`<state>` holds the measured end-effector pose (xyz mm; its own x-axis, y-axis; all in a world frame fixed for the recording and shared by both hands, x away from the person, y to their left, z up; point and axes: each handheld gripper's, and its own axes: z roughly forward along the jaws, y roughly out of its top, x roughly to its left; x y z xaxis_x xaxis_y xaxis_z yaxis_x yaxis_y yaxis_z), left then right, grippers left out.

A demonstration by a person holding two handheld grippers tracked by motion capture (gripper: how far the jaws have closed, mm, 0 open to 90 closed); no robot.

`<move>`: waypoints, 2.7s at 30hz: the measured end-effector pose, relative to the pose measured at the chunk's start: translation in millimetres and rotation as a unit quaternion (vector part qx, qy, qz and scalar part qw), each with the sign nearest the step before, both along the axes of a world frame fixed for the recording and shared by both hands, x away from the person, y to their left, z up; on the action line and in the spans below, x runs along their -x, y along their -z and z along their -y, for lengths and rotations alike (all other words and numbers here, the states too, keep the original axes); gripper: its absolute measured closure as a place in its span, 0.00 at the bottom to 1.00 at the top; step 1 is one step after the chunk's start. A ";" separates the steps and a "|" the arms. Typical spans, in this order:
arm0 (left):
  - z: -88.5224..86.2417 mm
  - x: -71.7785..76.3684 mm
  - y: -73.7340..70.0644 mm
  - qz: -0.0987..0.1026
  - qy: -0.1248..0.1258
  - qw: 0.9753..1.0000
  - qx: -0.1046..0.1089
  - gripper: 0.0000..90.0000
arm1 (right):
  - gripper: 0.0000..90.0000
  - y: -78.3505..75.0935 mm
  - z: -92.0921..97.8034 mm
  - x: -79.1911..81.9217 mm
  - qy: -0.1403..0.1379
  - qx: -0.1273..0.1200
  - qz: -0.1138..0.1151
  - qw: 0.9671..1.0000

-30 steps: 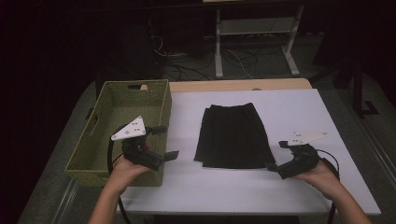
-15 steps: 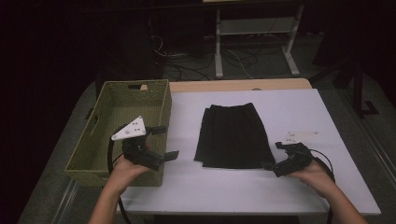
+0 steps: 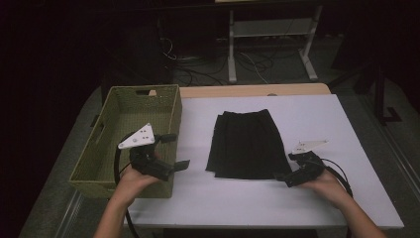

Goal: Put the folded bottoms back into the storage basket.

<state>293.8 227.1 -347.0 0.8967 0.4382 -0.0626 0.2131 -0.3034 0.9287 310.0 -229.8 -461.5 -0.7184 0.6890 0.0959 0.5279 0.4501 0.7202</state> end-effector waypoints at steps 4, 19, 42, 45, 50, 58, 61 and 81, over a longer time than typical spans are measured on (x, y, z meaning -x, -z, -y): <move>0.0 0.1 0.0 0.000 -0.001 1.000 0.000 0.01 | 0.04 2.8 -1.9 -0.7 -0.001 0.006 -0.002 1.000; 0.3 -0.1 0.0 0.000 -0.002 1.000 0.000 0.01 | 0.23 8.8 -4.5 0.2 0.005 0.041 0.013 0.999; 0.2 -0.6 0.1 -0.003 -0.002 1.000 0.000 0.01 | 0.92 4.9 -2.9 -0.6 -0.012 0.035 0.015 0.999; 0.1 -0.7 0.1 -0.003 -0.002 1.000 0.000 0.01 | 0.94 4.5 -3.5 -1.2 -0.019 0.039 0.017 0.999; 0.2 -0.9 0.1 -0.003 -0.001 1.000 0.000 0.01 | 0.95 3.5 -2.9 -1.3 -0.028 0.039 0.017 0.999; 0.3 -0.6 0.1 -0.003 -0.002 1.000 0.000 0.01 | 0.95 -1.1 -1.8 3.2 -0.045 0.031 0.012 0.998; 0.3 -0.7 0.1 -0.003 -0.003 1.000 0.000 0.01 | 0.95 -3.2 -1.8 6.7 -0.050 0.031 0.011 0.998; 1.0 -1.3 0.0 -0.006 -0.004 1.000 -0.004 0.01 | 0.95 -8.1 1.8 39.1 -0.081 0.040 0.001 0.996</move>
